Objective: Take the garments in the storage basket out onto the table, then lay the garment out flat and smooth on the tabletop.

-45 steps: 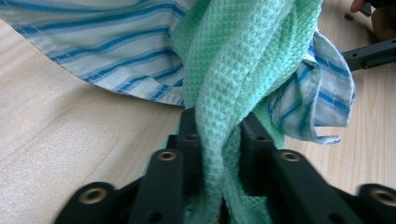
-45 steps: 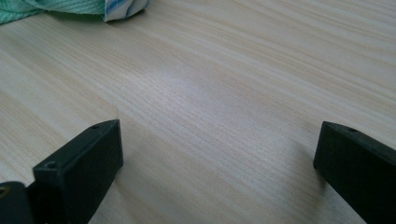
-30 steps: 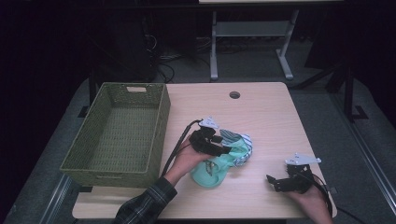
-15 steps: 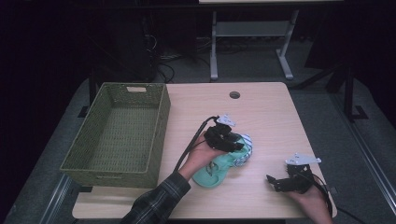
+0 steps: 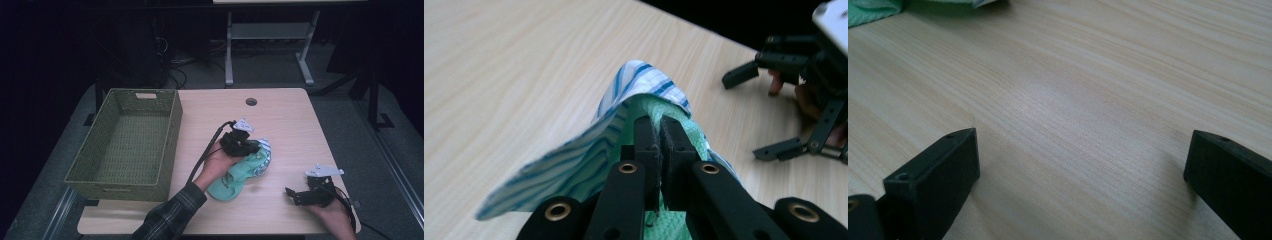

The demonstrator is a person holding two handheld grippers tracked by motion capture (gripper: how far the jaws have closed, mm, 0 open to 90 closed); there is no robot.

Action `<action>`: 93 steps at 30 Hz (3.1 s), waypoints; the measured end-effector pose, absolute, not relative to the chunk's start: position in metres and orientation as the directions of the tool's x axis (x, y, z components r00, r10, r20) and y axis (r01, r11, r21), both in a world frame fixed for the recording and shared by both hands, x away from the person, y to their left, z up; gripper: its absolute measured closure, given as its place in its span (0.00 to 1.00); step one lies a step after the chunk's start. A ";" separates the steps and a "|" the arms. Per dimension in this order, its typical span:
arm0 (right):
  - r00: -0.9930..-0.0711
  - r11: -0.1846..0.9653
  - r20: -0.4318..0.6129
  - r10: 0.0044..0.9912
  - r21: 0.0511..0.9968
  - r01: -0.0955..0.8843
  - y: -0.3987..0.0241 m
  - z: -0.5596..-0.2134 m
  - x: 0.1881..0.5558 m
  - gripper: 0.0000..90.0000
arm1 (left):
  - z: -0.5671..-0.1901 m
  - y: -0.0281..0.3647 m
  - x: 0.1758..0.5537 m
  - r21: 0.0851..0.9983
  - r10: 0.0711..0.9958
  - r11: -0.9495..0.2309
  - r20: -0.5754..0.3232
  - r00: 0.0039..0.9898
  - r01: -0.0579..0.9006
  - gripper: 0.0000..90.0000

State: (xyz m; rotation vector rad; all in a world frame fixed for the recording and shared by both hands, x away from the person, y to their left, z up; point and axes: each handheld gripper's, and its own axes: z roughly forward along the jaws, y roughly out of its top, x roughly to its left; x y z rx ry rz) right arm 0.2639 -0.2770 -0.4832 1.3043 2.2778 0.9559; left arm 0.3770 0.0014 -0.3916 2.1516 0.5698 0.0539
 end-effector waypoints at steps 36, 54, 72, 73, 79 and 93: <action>-0.595 0.343 0.095 0.798 0.740 0.579 -0.253 -0.470 0.268 0.15 | -0.414 0.070 0.414 0.749 0.624 -0.406 -0.191 0.758 0.523 0.97; -0.707 0.373 0.143 0.692 0.769 0.520 -0.200 -0.461 0.278 0.37 | -0.431 0.077 0.416 0.719 0.651 -0.419 -0.188 0.736 0.554 0.97; -0.791 0.409 0.177 0.586 0.778 0.477 -0.156 -0.461 0.283 0.65 | -0.432 0.075 0.414 0.722 0.651 -0.417 -0.188 0.736 0.553 0.97; -0.792 0.411 0.175 0.585 0.777 0.476 -0.154 -0.462 0.284 0.66 | -0.432 0.075 0.414 0.722 0.651 -0.416 -0.189 0.735 0.554 0.97; -0.803 0.444 0.157 0.575 0.765 0.467 -0.146 -0.468 0.286 0.73 | -0.432 0.076 0.413 0.721 0.650 -0.417 -0.189 0.736 0.553 0.97; -0.783 0.446 0.142 0.606 0.754 0.482 -0.167 -0.466 0.287 0.98 | -0.429 0.077 0.411 0.727 0.648 -0.413 -0.189 0.738 0.548 0.97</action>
